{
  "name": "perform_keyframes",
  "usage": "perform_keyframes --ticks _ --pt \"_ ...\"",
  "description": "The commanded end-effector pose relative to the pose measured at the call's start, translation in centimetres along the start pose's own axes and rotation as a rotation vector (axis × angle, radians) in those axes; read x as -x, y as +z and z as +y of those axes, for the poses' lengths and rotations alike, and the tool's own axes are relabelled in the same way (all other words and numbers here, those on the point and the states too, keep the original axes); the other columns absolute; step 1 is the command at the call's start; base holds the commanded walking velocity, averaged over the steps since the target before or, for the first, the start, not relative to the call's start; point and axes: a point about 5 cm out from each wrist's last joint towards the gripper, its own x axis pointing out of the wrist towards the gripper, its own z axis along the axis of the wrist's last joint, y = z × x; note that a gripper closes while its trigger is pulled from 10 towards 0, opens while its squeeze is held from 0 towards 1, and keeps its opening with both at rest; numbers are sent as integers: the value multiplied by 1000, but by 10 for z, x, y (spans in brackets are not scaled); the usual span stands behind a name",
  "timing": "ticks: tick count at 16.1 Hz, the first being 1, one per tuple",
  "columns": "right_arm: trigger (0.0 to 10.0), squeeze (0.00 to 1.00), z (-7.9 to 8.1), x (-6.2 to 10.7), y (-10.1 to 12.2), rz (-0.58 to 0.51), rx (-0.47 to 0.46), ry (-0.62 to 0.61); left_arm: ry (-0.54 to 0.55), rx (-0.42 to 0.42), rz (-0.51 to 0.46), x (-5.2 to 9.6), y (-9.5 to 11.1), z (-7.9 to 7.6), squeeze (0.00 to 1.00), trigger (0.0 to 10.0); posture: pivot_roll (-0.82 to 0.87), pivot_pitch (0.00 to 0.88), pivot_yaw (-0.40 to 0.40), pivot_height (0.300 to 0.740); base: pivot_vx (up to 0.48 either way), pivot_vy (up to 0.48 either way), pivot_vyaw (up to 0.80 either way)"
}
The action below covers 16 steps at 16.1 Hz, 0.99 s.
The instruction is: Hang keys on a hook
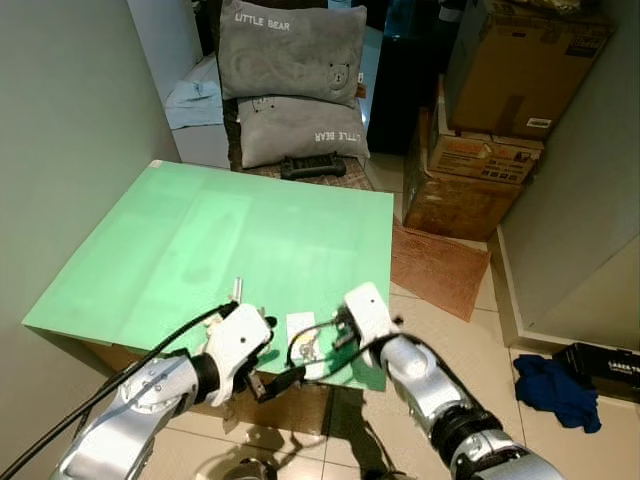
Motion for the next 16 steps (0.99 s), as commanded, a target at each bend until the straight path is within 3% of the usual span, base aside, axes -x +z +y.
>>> perform_keyframes --ticks 1,6,9,11,16 --pt "0 0 -2 -2 11 -52 22 -8 18 10 -12 -1 2 2 0 10000 144 90 -9 740 0 0 0" --pt "0 0 -13 -3 47 -208 85 -32 155 136 -112 -12 12 17 0 10000 133 67 -16 740 0 0 0" --pt "0 0 -14 -2 63 -277 120 -8 361 267 -165 -15 12 41 0 10000 126 53 -19 740 0 0 0" --pt "0 0 -21 0 73 -319 101 -36 472 340 -194 -15 11 54 0 10000 122 45 -22 740 0 0 0" --pt "0 0 -38 7 97 -439 57 -148 669 416 -303 -9 18 75 0 10000 119 26 -22 740 0 0 0"
